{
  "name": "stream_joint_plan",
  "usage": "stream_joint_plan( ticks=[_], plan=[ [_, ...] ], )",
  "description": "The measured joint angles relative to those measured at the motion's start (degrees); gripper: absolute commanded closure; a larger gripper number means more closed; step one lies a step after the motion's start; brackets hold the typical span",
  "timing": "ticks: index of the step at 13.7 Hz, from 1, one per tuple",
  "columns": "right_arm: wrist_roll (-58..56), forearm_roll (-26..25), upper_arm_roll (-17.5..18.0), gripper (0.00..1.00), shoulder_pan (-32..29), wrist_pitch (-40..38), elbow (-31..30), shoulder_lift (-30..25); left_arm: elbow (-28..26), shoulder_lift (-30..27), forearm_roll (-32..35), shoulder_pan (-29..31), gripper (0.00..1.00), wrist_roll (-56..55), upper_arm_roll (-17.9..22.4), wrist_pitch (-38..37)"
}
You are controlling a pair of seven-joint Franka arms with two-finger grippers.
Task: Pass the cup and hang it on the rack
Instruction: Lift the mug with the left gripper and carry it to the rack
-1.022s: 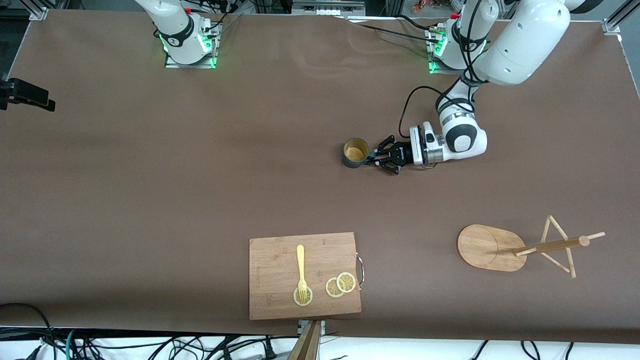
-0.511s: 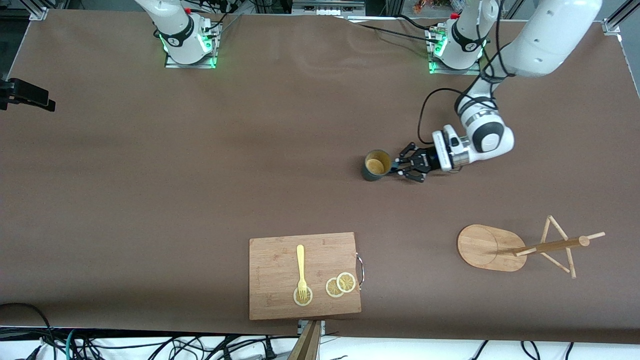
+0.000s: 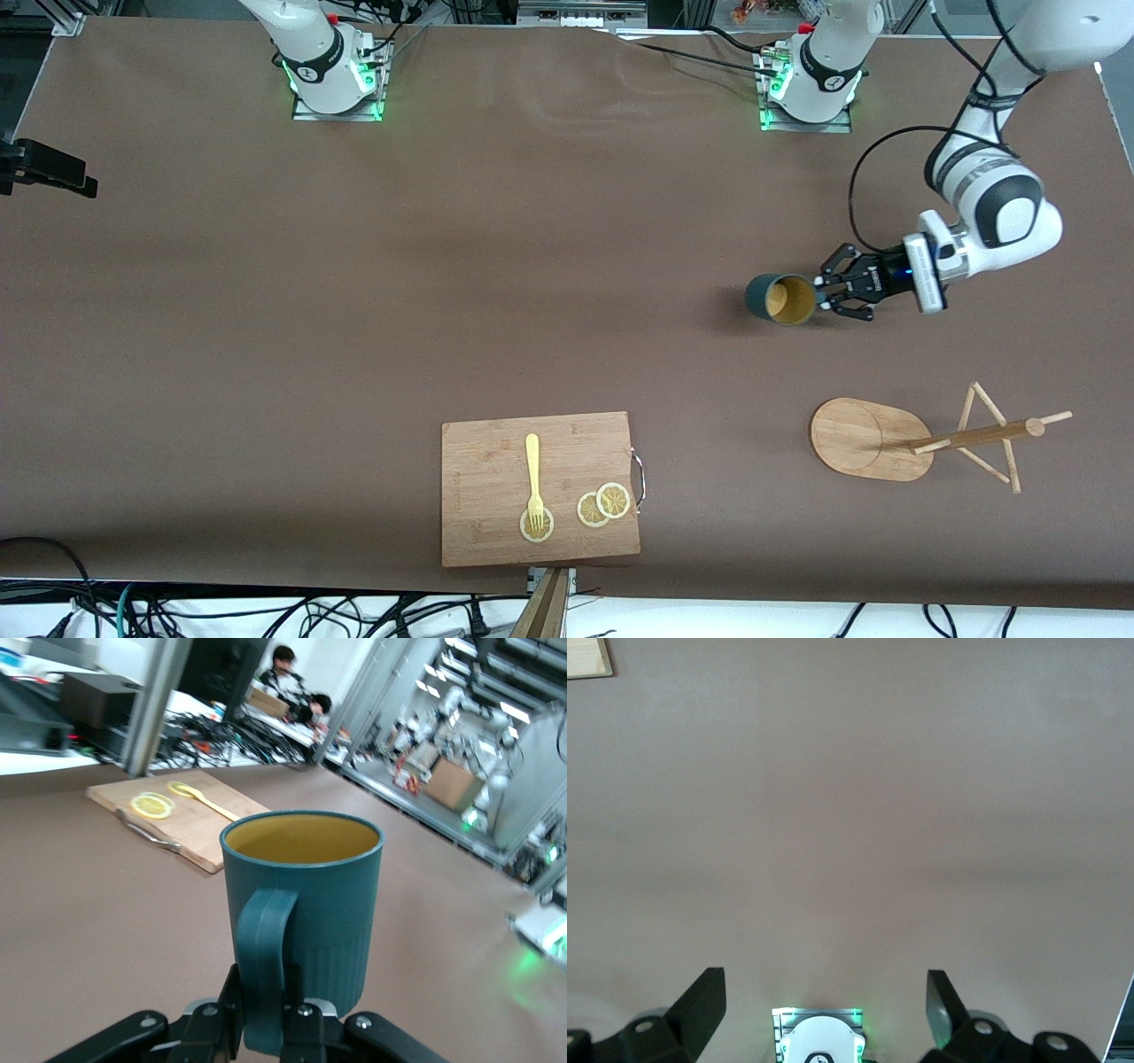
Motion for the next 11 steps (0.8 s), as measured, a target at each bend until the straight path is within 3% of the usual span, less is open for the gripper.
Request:
stream_joint_plan(
  ticks=[4,7,11],
  plan=[
    [0.0,0.0,0.01,0.0,0.0,0.0,-0.01,0.0,1.54,0.02,2.81,11.35,1.0,-20.72,0.2,-15.11],
    [0.0,0.0,0.01,0.0,0.0,0.0,-0.01,0.0,5.95,1.37,4.05,15.84,1.0,-34.7,0.24,-20.15],
    [0.0,0.0,0.01,0.0,0.0,0.01,-0.01,0.0,10.94,5.22,4.04,16.92,1.0,-51.55,0.14,-21.5]
  ],
)
